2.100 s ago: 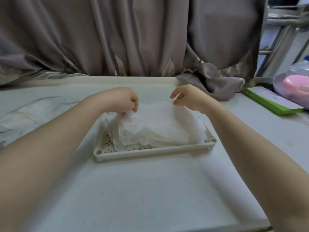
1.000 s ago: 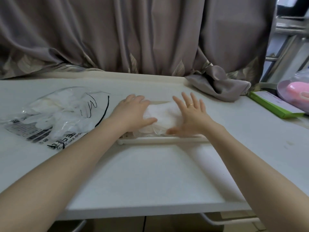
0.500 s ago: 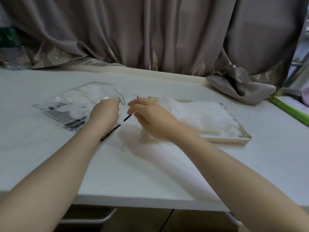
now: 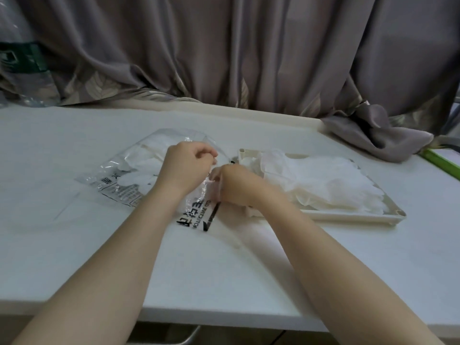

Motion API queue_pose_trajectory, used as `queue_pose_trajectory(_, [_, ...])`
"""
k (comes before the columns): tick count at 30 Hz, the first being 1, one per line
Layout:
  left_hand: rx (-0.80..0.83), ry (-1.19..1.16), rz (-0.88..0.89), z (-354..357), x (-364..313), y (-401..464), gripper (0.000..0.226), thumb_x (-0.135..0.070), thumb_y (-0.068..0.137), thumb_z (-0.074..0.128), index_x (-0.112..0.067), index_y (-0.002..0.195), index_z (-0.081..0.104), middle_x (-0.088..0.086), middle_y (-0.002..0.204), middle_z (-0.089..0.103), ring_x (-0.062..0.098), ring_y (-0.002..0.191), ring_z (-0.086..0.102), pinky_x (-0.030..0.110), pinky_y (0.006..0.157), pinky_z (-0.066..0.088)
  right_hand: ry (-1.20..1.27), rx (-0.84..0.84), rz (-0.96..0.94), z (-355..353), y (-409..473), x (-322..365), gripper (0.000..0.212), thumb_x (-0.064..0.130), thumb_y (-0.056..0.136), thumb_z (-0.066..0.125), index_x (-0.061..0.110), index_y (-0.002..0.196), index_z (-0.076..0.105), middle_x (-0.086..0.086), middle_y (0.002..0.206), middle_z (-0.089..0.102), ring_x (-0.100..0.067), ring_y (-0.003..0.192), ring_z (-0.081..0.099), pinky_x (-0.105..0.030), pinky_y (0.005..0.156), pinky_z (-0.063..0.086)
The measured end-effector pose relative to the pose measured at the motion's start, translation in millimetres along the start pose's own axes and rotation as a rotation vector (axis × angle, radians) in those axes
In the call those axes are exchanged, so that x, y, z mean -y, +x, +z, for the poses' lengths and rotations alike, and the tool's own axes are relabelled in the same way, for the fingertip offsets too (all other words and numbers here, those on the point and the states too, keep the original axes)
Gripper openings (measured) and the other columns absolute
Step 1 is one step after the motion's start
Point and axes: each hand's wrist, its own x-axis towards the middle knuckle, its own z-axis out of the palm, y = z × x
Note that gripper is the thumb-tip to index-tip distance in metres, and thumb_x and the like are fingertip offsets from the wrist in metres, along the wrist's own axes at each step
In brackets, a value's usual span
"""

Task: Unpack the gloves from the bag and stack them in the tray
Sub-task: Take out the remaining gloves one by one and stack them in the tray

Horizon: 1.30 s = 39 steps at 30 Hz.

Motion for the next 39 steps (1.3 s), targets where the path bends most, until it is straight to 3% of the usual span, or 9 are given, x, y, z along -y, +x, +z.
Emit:
queue_pose_trajectory(6, [0.187, 0.044, -0.059, 4.8, 2.2, 1.6, 0.024, -0.011, 0.091, 0.041, -0.013, 0.090, 0.064, 0.003, 0.104, 0.062, 0.020, 0.101, 0.056, 0.025, 0.079, 0.041, 0.114, -0.278, -0.018, 7.8, -2.3, -16.1, 0.013, 0.012, 0.092, 0.052, 0.011, 0.093, 0.064, -0.004, 0.089, 0.064, -0.020, 0.087, 0.054, -0.027, 0.066, 0.032])
queue_pose_trajectory(11, [0.346, 0.493, -0.064, 14.3, 11.8, -2.3, 0.041, -0.059, 0.081, 0.051, -0.027, 0.106, 0.056, -0.005, 0.121, 0.046, 0.016, 0.112, 0.051, 0.044, 0.107, 0.028, 0.641, -0.480, 0.044, -1.9, -9.1, -34.6, 0.019, 0.016, 0.089, 0.057, 0.015, 0.070, 0.055, 0.006, 0.063, 0.050, -0.008, 0.057, 0.043, -0.017, 0.051, 0.030])
queue_pose_trajectory(20, [0.387, 0.708, -0.004, 14.5, 32.9, 0.5, 0.027, -0.033, 0.092, 0.047, -0.025, 0.117, 0.051, 0.002, 0.125, 0.046, 0.026, 0.117, 0.047, 0.042, 0.103, 0.033, 1.665, -0.765, 0.248, -27.4, -20.1, -44.7, 0.031, 0.008, 0.088, 0.036, 0.008, 0.061, 0.051, -0.004, 0.061, 0.061, -0.019, 0.055, 0.052, -0.025, 0.053, 0.038])
queue_pose_trajectory(24, [0.369, 0.832, -0.087, 15.0, 37.5, 1.4, 0.027, -0.029, 0.091, 0.048, -0.028, 0.117, 0.052, 0.001, 0.136, 0.040, 0.028, 0.127, 0.035, 0.048, 0.111, 0.019, 2.089, -0.670, 0.220, -36.6, -24.3, -49.2, 0.049, 0.021, 0.098, 0.036, 0.010, 0.053, 0.051, -0.002, 0.046, 0.053, -0.019, 0.048, 0.047, -0.029, 0.061, 0.040])
queue_pose_trajectory(27, [0.151, 0.662, 0.000, 16.2, 20.7, -0.7, 0.034, -0.037, 0.085, 0.051, -0.027, 0.117, 0.058, 0.000, 0.143, 0.036, 0.025, 0.136, 0.024, 0.047, 0.115, 0.008, 2.257, -0.512, 0.111, -39.8, -31.1, -47.8, 0.040, 0.023, 0.099, 0.035, 0.012, 0.061, 0.046, -0.002, 0.052, 0.049, -0.016, 0.041, 0.046, -0.021, 0.050, 0.040])
queue_pose_trajectory(29, [-0.007, 0.354, 0.248, 16.9, -5.2, -6.9, 0.054, -0.051, 0.082, 0.036, -0.017, 0.114, 0.062, 0.002, 0.133, 0.047, 0.021, 0.130, 0.034, 0.030, 0.110, 0.019, 2.253, -0.393, -0.029, -43.8, -36.0, -50.1, 0.033, 0.023, 0.097, 0.033, 0.014, 0.066, 0.042, 0.000, 0.054, 0.050, -0.016, 0.044, 0.046, -0.022, 0.051, 0.039])
queue_pose_trajectory(32, [0.151, 0.059, 0.284, 21.2, -50.4, -23.1, 0.071, -0.068, 0.075, 0.029, -0.018, 0.117, 0.059, -0.012, 0.105, 0.056, 0.006, 0.097, 0.051, 0.004, 0.077, 0.034, 2.151, -0.316, -0.152, -50.2, -46.9, -55.8, 0.028, 0.021, 0.095, 0.033, 0.016, 0.069, 0.043, 0.001, 0.055, 0.053, -0.016, 0.047, 0.048, -0.026, 0.055, 0.039])
queue_pose_trajectory(36, [0.312, -0.065, 0.121, 35.9, -63.6, -22.5, 0.038, -0.049, 0.077, 0.068, -0.014, 0.091, 0.062, -0.011, 0.078, 0.058, 0.006, 0.069, 0.053, 0.021, 0.062, 0.038, 2.098, -0.288, -0.242, -59.9, -68.1, -66.3, 0.028, 0.020, 0.096, 0.033, 0.016, 0.069, 0.043, 0.001, 0.058, 0.054, -0.016, 0.048, 0.048, -0.024, 0.054, 0.041])
queue_pose_trajectory(39, [0.464, -0.307, 0.072, 33.9, -60.8, -24.2, 0.038, -0.030, 0.083, 0.065, 0.007, 0.091, 0.058, 0.005, 0.078, 0.054, 0.014, 0.073, 0.050, 0.029, 0.063, 0.037, 1.905, -0.313, -0.143, -58.9, -77.3, -77.0, 0.030, 0.026, 0.097, 0.037, 0.014, 0.071, 0.045, 0.000, 0.061, 0.055, -0.016, 0.051, 0.050, -0.022, 0.052, 0.044])
